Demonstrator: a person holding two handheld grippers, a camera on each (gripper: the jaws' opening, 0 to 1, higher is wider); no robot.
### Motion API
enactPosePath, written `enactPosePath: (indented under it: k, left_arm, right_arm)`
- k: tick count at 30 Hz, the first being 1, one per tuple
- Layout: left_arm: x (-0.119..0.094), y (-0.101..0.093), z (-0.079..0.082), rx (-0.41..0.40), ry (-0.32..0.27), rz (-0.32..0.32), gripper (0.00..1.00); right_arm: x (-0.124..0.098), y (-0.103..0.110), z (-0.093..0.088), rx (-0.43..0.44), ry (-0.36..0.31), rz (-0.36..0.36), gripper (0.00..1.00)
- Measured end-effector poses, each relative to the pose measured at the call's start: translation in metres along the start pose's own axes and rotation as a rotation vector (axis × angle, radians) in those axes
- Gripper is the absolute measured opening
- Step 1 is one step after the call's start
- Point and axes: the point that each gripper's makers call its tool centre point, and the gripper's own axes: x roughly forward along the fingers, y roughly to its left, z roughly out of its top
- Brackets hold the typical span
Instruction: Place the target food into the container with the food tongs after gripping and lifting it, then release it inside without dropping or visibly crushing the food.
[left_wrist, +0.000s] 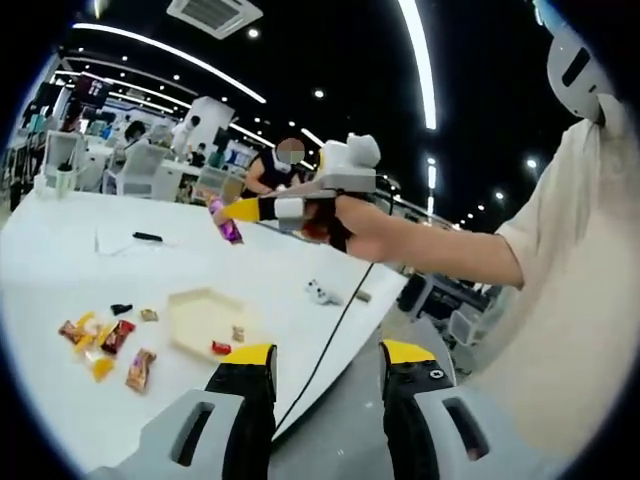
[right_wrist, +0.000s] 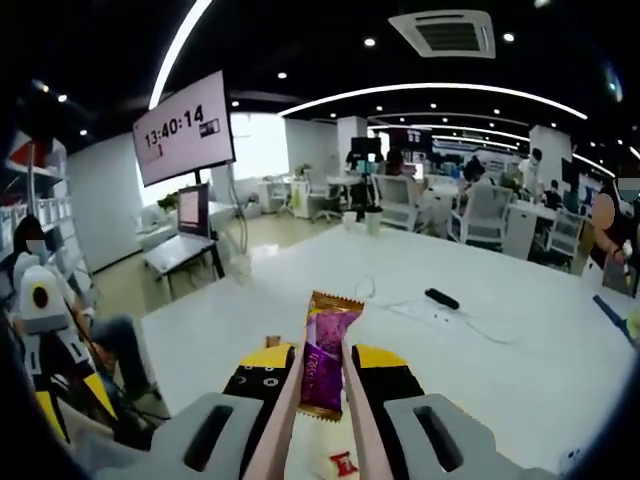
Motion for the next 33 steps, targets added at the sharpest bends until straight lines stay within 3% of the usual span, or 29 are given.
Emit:
enactPosePath:
  k: [14,22,27,33]
  left_arm:
    - [0.032,-0.042,-0.017,-0.013,-0.049,0.097,0.40]
    - [0.051,-0.065,-0.026,-0.010,-0.026,0.089,0.40]
    - [0.057,-0.066,-0.018,-0.004,-0.024,0.107,0.40]
    - [0.066,-0.068,-0.018,0.009,0.006,0.090,0.40]
  right_arm:
    - [-0.042,-0.014,-0.015,-0.004,-0.029,0.051,0.22]
    - [-0.056,-0.027,-0.024,0.037,-0.059,0.053,0.22]
    - [-0.073,-0.036,-0.011,0.059,-0.128,0.051,0.22]
    - [-0.079,-0.044,0.000,0.080,-0.179,0.035,0.22]
